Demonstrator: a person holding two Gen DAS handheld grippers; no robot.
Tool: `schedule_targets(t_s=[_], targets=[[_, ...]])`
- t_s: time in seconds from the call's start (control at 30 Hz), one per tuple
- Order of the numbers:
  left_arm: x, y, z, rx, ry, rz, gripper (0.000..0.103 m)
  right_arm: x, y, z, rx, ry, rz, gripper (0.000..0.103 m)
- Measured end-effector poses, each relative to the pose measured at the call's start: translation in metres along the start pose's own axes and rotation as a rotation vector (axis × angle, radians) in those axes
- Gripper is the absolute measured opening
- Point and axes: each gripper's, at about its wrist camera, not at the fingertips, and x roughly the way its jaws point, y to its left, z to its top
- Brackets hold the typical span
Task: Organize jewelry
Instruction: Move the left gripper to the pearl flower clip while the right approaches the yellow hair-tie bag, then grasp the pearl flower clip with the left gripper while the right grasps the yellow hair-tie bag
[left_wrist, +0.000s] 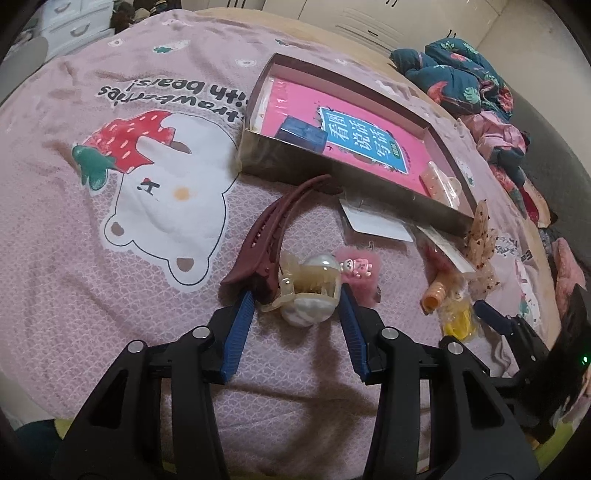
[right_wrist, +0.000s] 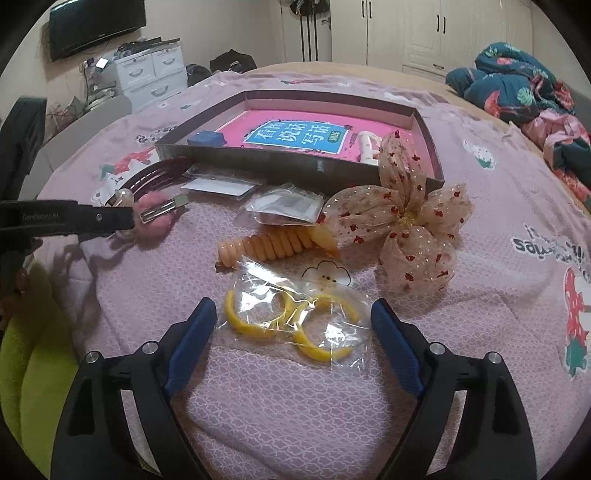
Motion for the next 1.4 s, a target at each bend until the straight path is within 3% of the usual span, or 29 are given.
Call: schedule_targets(t_s=[0.53,1.4], targets=[[-0.017,0.004,-0.019,0.017,0.018,-0.05,0.032,-0.015,0.007,-0.006,-0.028,-0.014,0.037,0.076],[-0.05,-0.009,-0.015,0.048,-0.054,-0.054,0.029,-0.047,-0.007,0.013,0.004,-0.101,0.03,0.076]])
